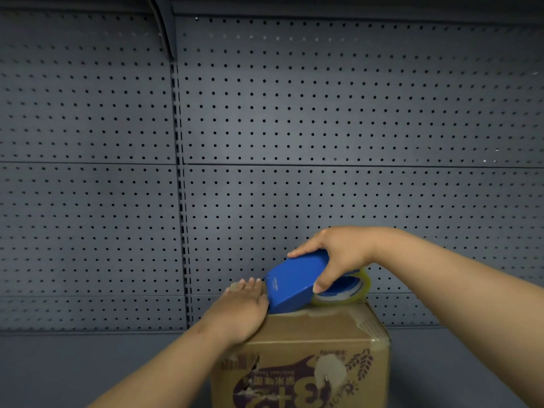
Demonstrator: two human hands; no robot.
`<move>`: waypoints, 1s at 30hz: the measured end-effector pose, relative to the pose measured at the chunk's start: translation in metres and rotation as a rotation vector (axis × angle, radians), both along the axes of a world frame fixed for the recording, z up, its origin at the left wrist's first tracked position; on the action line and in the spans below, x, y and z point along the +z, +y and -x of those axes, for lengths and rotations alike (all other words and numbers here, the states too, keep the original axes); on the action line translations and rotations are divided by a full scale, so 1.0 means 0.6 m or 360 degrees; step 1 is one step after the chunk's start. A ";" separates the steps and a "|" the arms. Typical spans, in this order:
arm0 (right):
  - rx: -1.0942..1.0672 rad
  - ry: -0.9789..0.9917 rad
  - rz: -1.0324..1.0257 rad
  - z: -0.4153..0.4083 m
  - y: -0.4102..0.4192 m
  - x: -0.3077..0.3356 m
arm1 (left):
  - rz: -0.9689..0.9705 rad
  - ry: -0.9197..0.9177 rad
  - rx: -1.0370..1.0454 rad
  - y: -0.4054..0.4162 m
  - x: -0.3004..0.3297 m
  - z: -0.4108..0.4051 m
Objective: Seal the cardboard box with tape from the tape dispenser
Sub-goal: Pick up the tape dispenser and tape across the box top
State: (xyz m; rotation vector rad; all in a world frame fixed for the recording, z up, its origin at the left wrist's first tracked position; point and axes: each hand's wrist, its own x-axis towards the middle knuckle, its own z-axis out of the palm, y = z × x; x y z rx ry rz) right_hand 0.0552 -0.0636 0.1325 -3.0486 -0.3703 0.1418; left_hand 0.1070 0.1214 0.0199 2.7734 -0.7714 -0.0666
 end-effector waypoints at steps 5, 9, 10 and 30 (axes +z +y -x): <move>-0.0006 0.0085 0.0285 -0.006 0.008 0.002 | -0.0111 0.0013 -0.0058 0.000 0.003 0.008; 0.0013 0.0087 0.0369 -0.014 0.006 0.000 | -0.0233 -0.0001 -0.0065 -0.002 0.004 0.008; 0.0019 0.0102 0.0366 -0.014 0.005 0.001 | -0.0253 0.0000 -0.0064 -0.003 0.004 0.008; -0.0112 0.0159 0.0294 0.024 -0.111 0.017 | -0.0199 0.0129 0.0024 -0.008 -0.002 -0.007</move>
